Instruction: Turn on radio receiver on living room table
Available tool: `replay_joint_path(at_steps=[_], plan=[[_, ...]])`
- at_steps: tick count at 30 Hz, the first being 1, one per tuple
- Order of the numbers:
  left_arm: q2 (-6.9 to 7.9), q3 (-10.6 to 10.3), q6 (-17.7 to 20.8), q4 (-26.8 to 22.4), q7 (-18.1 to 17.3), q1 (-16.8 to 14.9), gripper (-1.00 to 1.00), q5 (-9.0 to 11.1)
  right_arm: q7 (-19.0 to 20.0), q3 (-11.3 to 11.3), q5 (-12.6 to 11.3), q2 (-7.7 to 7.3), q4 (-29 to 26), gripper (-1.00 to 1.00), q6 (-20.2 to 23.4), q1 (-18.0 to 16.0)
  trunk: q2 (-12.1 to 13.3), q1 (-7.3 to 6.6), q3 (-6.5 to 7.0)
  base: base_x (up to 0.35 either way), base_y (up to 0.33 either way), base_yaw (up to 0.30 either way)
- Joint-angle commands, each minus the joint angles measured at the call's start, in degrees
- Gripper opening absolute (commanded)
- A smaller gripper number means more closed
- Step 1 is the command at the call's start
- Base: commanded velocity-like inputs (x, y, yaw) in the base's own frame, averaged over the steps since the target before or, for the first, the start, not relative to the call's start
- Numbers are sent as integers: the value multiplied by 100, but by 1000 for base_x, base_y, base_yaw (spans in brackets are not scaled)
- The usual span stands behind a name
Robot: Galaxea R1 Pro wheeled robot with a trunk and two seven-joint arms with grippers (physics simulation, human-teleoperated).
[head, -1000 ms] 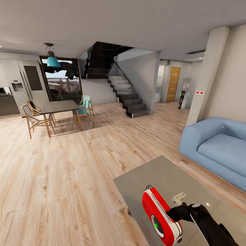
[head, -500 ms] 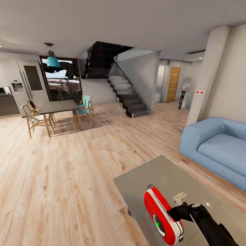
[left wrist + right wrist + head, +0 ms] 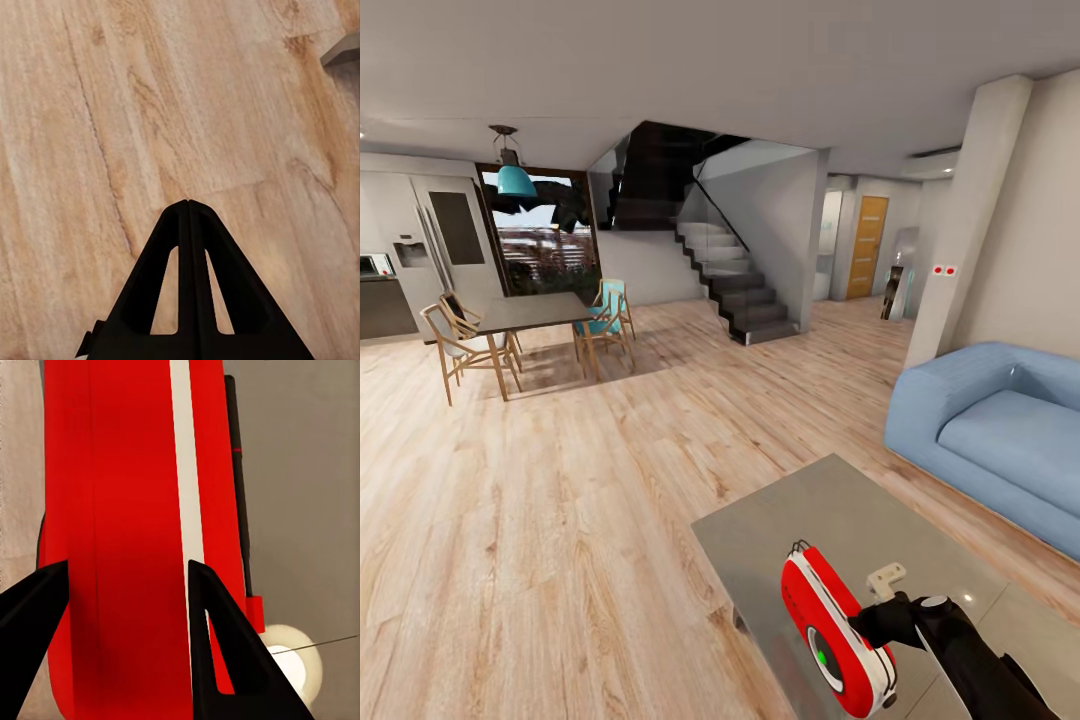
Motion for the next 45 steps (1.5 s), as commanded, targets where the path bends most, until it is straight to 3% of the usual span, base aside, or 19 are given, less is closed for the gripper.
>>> replay_joint_path(at_steps=[1, 7, 20, 23, 35, 39, 44, 45], plan=[[0, 0, 0, 0, 0, -1, -100, 0, 1, -1, -21, 3, -2, -100, 0, -1, 0, 0, 0, 0, 0, 0], [0, 1, -5, 0, 0, -1, -100, 5, 2, -1, -31, 7, -2, -100, -2, -1, -161, 88, -71, 0, 0, 0], [0, 0, -1, 0, 0, -1, -100, 0, 17, -1, -26, 7, -2, -100, -2, -1, -161, 88, -71, 0, 0, 0], [0, 0, -5, 0, 0, 0, -100, 0, 19, -1, -27, 6, -2, -100, -2, -1, -281, 154, -125, 0, 0, 0], [0, 0, -3, 0, 0, 2, -100, 0, 19, -1, -25, 5, -2, -100, -2, -1, -281, 154, -125, 0, 0, 0], [0, 0, -7, 0, 4, 1, -100, 0, 19, -1, -25, 6, -2, -100, -2, -1, -441, 242, -197, 0, 0, 0], [0, 0, -3, 0, 7, -1, -100, 0, 19, -1, -28, 7, -2, -100, -2, -1, -441, 242, -197, 0, 0, 0], [0, 0, -5, 0, 7, -1, -100, 0, 19, -1, -29, 7, -2, 100, -8, -1, -441, 242, -197, 0, 0, 0]])
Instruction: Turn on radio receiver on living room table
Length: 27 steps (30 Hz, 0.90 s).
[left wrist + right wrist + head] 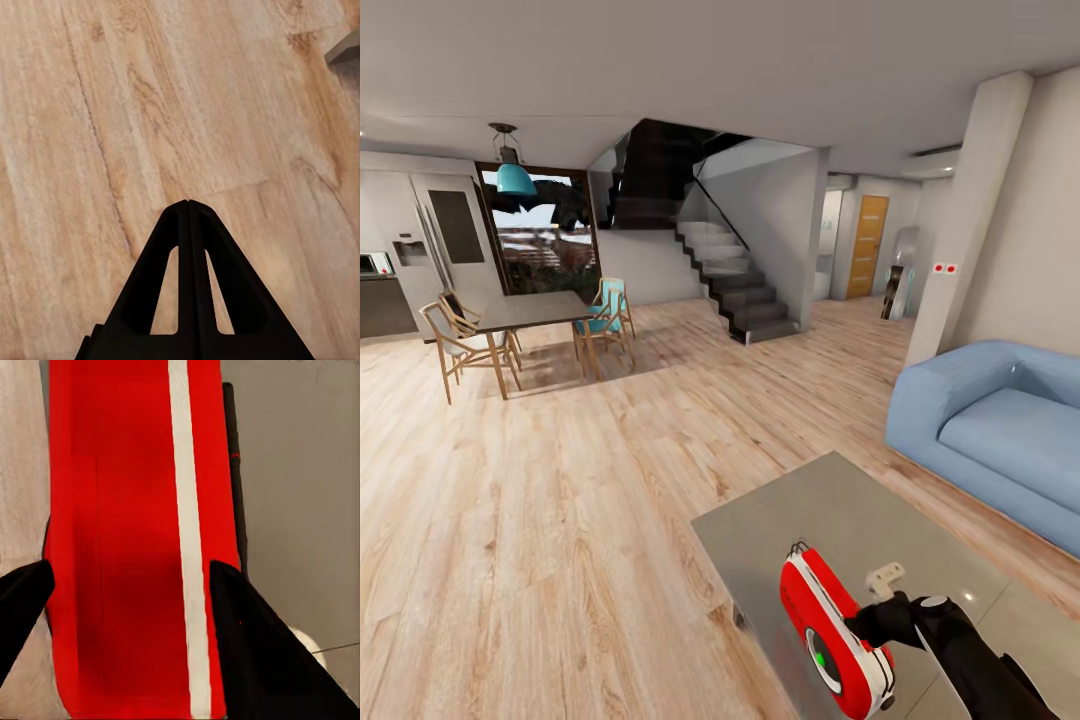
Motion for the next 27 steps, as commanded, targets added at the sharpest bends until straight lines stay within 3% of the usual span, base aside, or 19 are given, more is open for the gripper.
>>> replay_joint_path(at_steps=[1, 27], plan=[[0, 0, 0, 0, -2, 1, -100, 0, 0, 0, -5, 0, 0, 100, -48, 0, 0, 0, 0, 0, 0, 0], [2, 0, 1, 0, -6, 2, -100, -6, -25, 0, -5, -1, 9, 100, -126, 0, 0, 0, 0, 0, 0, 0]])
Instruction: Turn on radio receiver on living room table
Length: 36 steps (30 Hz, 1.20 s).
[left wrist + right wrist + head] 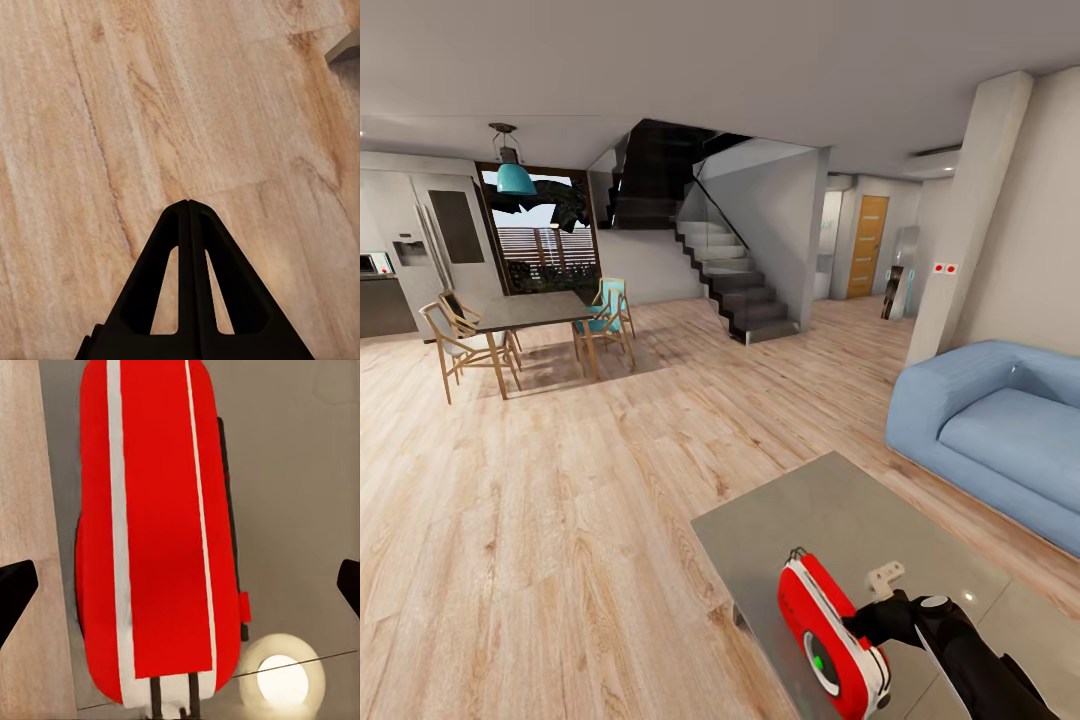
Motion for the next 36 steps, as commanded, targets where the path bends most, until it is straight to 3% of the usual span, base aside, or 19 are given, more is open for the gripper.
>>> replay_joint_path(at_steps=[1, 14, 36], plan=[[6, 0, -2, 2, -4, 1, -100, -1, -1, 0, 1, 0, 0, 100, 0, 0, 0, 0, 0, 0, 0, 0], [61, 3, -5, 9, -2, 2, -100, -19, -1, 0, 2, 1, 0, 100, 0, 0, 0, 0, 0, 0, 0, 0], [103, -14, 4, 16, -14, -1, -100, -29, -1, 0, 2, 1, 0, 100, 0, 0, 882, -483, 395, 0, 0, 0]])
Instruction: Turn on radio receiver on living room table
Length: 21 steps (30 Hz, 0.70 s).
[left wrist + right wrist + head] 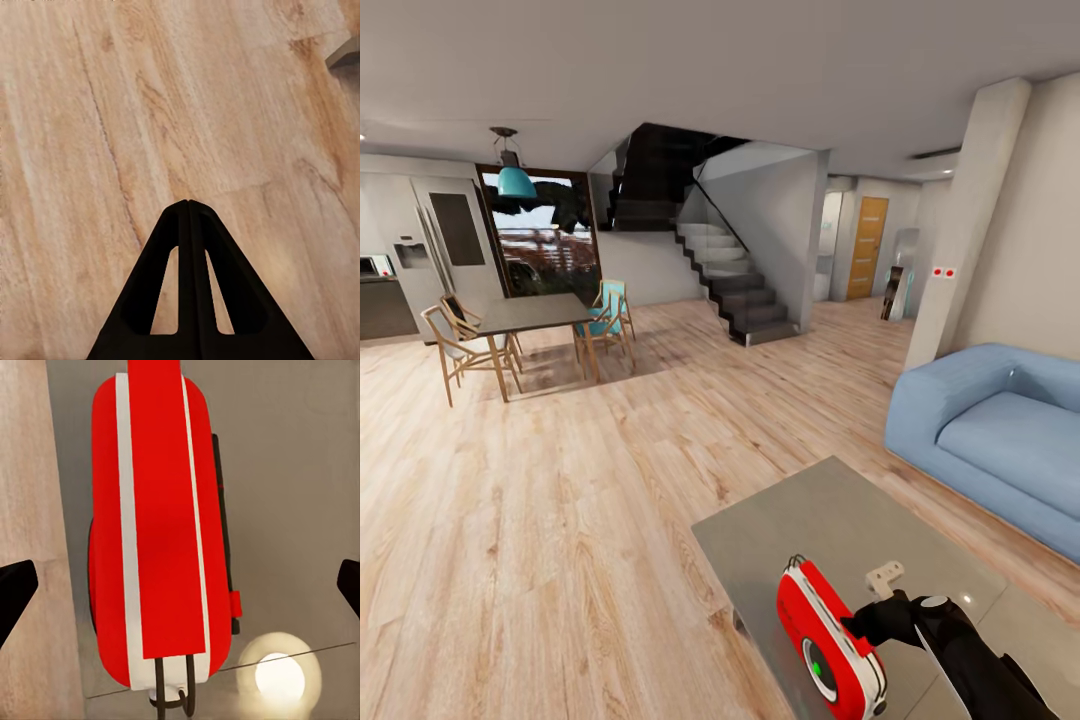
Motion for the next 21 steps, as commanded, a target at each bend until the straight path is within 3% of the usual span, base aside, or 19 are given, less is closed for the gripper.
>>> replay_joint_path(at_steps=[1, 14, 21], plan=[[0, -2, 0, 1, -2, 0, -100, 0, 0, 0, 0, 0, 0, 100, 0, 0, 42, -23, 19, 0, 0, 0], [9, -21, -8, 148, -5, 0, -100, 0, 0, 0, 0, 0, 0, 100, 0, 0, 563, -308, 252, -6, 0, 0], [9, -22, -14, 151, -5, 1, -100, 0, 0, 0, 0, 0, 0, 100, -19, 0, 844, -462, 378, -262, 0, 0]])
